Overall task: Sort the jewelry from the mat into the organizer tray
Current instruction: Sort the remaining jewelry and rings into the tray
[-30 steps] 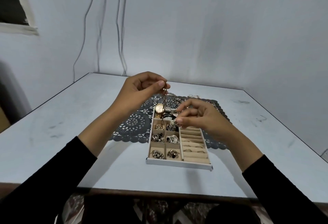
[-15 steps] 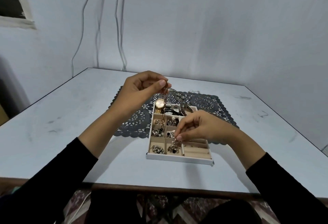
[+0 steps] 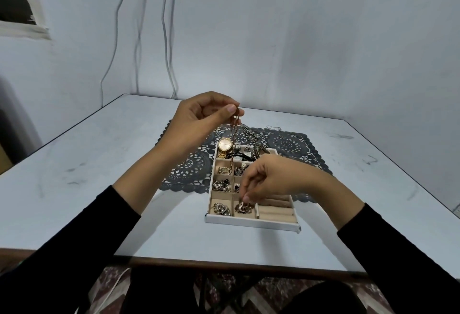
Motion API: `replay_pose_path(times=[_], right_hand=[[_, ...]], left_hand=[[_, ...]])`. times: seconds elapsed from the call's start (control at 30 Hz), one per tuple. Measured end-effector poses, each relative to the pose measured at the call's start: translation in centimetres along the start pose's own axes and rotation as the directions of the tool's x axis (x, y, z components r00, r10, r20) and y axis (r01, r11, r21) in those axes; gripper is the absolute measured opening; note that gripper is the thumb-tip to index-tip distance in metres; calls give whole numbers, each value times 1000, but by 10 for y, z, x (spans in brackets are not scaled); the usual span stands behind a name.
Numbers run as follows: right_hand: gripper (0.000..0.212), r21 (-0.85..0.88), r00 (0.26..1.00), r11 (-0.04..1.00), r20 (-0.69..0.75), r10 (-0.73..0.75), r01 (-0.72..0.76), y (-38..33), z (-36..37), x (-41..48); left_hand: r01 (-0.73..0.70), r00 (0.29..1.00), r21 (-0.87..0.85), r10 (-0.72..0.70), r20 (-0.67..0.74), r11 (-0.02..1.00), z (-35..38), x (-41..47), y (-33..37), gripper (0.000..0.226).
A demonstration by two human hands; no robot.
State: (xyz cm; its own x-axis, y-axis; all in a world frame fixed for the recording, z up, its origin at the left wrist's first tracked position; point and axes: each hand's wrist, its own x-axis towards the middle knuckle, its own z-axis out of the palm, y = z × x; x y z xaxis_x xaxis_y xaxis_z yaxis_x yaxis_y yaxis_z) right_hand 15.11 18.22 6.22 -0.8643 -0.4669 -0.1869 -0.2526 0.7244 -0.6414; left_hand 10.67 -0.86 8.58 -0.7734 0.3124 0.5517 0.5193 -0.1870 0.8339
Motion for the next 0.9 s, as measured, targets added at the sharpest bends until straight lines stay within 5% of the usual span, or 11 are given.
replay_pose_path(times=[0.33, 0.63, 0.77, 0.9], right_hand=[[12, -146, 995, 989, -83, -48, 36, -3, 8, 0], [13, -25, 970, 993, -214, -118, 116, 8, 13, -6], [20, 188, 907, 962, -406, -108, 199, 20, 12, -14], [21, 217, 774, 957, -633, -12, 191, 43, 10, -16]], left_hand=[[-2, 1000, 4, 2, 13, 1000, 0, 0, 0, 9], [-8, 1000, -1, 8, 13, 1000, 0, -2, 4, 9], [-11, 1000, 8, 11, 15, 1000, 1, -4, 7, 9], [0, 1000, 11, 0, 20, 1000, 1, -6, 9, 9]])
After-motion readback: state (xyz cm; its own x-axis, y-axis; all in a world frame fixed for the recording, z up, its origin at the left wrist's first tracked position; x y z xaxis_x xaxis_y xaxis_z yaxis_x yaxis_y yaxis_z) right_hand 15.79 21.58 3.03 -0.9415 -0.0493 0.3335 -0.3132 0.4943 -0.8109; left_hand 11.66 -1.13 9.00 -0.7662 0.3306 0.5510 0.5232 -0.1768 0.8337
